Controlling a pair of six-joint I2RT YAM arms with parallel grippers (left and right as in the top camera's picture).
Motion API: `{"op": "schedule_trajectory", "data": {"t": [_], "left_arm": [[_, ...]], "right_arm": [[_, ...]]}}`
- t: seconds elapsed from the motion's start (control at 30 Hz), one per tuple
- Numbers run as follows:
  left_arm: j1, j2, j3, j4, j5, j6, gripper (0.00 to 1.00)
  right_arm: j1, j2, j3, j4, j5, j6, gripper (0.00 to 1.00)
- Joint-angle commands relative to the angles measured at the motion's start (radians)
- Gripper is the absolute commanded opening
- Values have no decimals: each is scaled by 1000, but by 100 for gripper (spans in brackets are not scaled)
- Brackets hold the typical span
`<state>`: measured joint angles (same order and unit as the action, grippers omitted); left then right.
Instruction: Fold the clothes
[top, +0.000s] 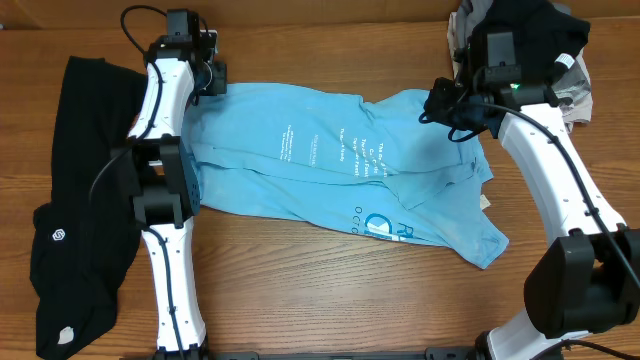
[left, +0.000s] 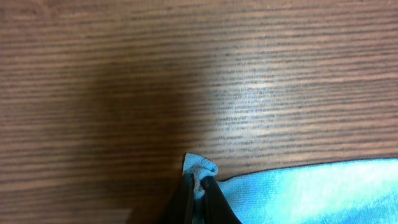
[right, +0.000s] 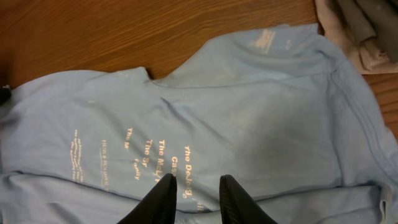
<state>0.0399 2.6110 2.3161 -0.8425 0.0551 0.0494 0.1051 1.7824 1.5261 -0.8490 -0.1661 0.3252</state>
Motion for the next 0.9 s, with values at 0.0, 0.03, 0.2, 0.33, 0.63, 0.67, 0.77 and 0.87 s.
{"op": "schedule_trajectory", "data": {"t": [0.0, 0.03, 0.2, 0.33, 0.63, 0.67, 0.77, 0.87], "left_arm": [[7, 24, 29, -31, -14, -23, 4], [7, 24, 36, -39, -14, -23, 4], [7, 24, 69, -55, -14, -23, 4], [7, 24, 87, -78, -15, -23, 4], [7, 24, 90, -155, -82, -23, 4], [7, 24, 90, -172, -97, -24, 4], [8, 24, 90, -203, -134, -54, 4], [16, 24, 90, -215, -148, -76, 4]], "right_arm": [[0, 8, 16, 8, 65, -14, 30], [0, 8, 16, 11, 76, -14, 31], [0, 10, 16, 52, 104, -16, 36], [0, 16, 16, 103, 145, -19, 39], [-1, 125, 16, 204, 245, -98, 45], [-5, 156, 16, 221, 259, -107, 45], [-20, 223, 16, 266, 259, -117, 46], [-31, 283, 16, 315, 253, -118, 45]]}}
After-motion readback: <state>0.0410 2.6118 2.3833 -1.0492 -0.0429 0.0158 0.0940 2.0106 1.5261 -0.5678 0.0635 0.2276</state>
